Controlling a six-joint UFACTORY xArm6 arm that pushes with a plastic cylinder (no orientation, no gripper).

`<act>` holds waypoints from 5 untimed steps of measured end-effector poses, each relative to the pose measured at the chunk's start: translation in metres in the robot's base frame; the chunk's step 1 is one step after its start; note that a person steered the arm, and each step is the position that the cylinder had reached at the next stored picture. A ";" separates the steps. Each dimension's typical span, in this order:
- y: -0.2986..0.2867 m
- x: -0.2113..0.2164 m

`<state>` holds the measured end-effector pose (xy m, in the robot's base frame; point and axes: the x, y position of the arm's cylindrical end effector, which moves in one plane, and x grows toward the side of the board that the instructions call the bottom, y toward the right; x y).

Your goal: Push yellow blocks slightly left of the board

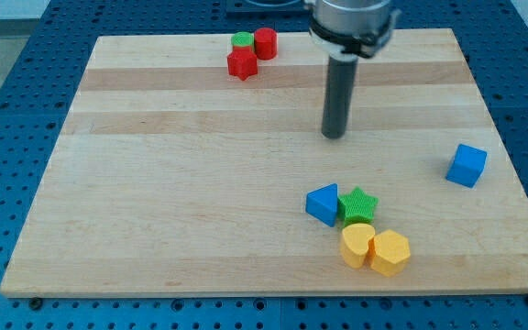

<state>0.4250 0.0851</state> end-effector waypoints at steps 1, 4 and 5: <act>0.023 0.036; 0.083 0.132; 0.078 0.160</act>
<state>0.5845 0.1635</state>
